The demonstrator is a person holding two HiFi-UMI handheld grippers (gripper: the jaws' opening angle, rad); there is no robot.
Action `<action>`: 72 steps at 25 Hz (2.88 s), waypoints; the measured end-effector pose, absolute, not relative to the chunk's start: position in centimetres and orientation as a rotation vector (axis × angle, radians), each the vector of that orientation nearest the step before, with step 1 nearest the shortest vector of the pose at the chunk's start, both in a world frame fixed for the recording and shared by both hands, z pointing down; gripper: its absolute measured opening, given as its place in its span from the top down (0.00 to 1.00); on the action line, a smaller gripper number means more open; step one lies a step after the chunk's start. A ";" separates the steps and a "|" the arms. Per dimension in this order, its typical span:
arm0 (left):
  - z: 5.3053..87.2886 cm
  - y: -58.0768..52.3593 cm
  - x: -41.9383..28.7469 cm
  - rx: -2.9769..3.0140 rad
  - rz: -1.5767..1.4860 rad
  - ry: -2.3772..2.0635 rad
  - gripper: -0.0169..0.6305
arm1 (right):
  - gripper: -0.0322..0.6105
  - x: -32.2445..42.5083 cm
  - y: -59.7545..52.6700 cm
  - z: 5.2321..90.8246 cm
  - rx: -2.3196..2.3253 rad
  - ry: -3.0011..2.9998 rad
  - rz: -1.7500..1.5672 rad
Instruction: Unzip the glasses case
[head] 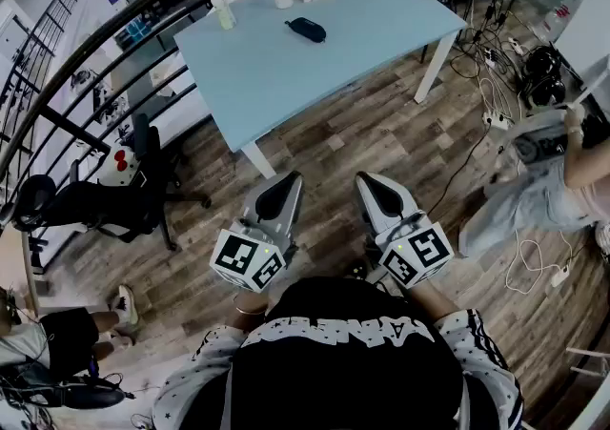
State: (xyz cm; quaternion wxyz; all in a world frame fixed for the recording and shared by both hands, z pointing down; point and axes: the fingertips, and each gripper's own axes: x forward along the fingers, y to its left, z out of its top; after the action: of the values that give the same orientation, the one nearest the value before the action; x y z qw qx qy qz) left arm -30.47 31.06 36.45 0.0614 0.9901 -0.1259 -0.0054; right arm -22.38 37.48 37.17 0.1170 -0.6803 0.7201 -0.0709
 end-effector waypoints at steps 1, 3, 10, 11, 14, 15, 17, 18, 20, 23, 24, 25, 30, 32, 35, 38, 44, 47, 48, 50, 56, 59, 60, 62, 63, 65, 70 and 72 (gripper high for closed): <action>36.4 31.2 -30.2 2.998 -0.016 -0.381 0.97 | 0.95 -22.1 37.6 37.3 -1.988 2.110 -0.207; 36.5 31.4 -29.6 3.001 -0.011 -0.382 0.97 | 0.95 -21.6 37.8 37.4 -1.984 2.110 -0.211; 36.7 31.8 -27.8 2.983 0.017 -0.430 0.97 | 0.95 -19.2 37.9 37.9 -1.928 2.104 -0.248; 36.7 31.7 -27.7 2.985 0.022 -0.445 0.97 | 0.95 -18.9 37.8 37.9 -1.914 2.108 -0.248; 36.8 31.7 -27.3 2.992 0.034 -0.486 0.97 | 0.95 -17.8 37.7 37.8 -1.887 2.120 -0.231; 36.8 31.7 -27.0 2.992 0.037 -0.495 0.97 | 0.95 -17.4 37.7 37.7 -1.885 2.124 -0.225; 36.8 31.8 -26.1 2.995 0.042 -0.497 0.97 | 0.95 -16.5 37.9 37.5 -1.877 2.126 -0.218; 36.8 31.9 -25.6 2.999 0.044 -0.494 0.97 | 0.95 -16.1 38.0 37.6 -1.874 2.124 -0.216; 36.9 32.4 -24.7 3.009 0.052 -0.484 0.97 | 0.95 -15.2 38.3 37.9 -1.873 2.119 -0.215; 37.2 33.0 -23.3 3.009 0.072 -0.469 0.97 | 0.95 -14.0 39.0 38.3 -1.876 2.103 -0.222; 37.3 33.2 -22.9 3.008 0.077 -0.462 0.97 | 0.95 -13.6 39.3 38.3 -1.878 2.098 -0.220; 37.4 33.3 -22.4 3.008 0.080 -0.453 0.97 | 0.95 -13.1 39.6 38.2 -1.883 2.094 -0.216; 37.1 34.4 -19.8 3.029 0.078 -0.361 0.97 | 0.95 -11.0 41.2 38.3 -1.938 2.038 -0.197; 37.1 34.8 -19.0 3.030 0.079 -0.322 0.97 | 0.95 -10.5 41.7 38.5 -1.955 2.019 -0.204; 37.8 35.0 -18.0 3.023 0.094 -0.283 0.97 | 0.95 -9.6 42.1 39.0 -1.978 1.991 -0.220; 38.3 34.4 -17.0 3.006 0.096 -0.255 0.97 | 0.95 -8.7 41.9 39.4 -2.004 1.974 -0.224; 38.5 31.8 -13.3 2.978 0.029 -0.169 0.97 | 0.95 -5.9 40.4 39.1 -2.090 1.946 -0.195; 38.9 30.1 -11.1 2.956 0.010 -0.125 0.97 | 0.95 -3.9 39.1 39.1 -2.133 1.930 -0.188; 39.0 29.5 -10.3 2.949 0.006 -0.111 0.97 | 0.95 -3.2 38.6 39.2 -2.148 1.923 -0.187; 39.2 28.2 -8.9 2.937 -0.003 -0.092 0.97 | 0.95 -1.9 37.4 39.2 -2.170 1.908 -0.188; 39.9 23.3 -5.6 2.913 -0.009 -0.084 0.97 | 0.95 0.9 33.0 39.5 -2.208 1.928 -0.219; 40.1 21.6 -4.1 2.896 0.006 -0.077 0.97 | 0.95 2.3 31.3 39.7 -2.220 1.927 -0.238; 40.1 21.1 -3.7 2.893 0.007 -0.070 0.97 | 0.95 2.8 30.7 39.6 -2.223 1.926 -0.239; 40.0 20.2 -3.0 2.892 0.000 -0.060 0.97 | 0.95 3.4 29.7 39.4 -2.228 1.925 -0.237; 39.8 19.6 -2.7 2.892 -0.005 -0.058 0.97 | 0.95 3.7 29.1 39.3 -2.233 1.926 -0.238; 39.6 18.3 -2.4 2.892 -0.015 -0.058 0.97 | 0.95 4.0 27.9 39.0 -2.241 1.926 -0.239; 39.5 14.3 -1.6 2.878 -0.016 -0.068 0.97 | 0.95 5.0 24.3 38.6 -2.270 1.927 -0.251; 39.5 12.7 -1.5 2.871 -0.025 -0.077 0.97 | 0.95 5.4 22.9 38.5 -2.283 1.927 -0.248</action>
State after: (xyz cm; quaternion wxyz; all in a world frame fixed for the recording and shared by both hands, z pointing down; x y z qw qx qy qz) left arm -1.52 12.67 39.48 0.1345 0.9905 -0.0267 -0.0088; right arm 5.37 22.93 38.51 0.0717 -0.7596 0.6411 -0.0827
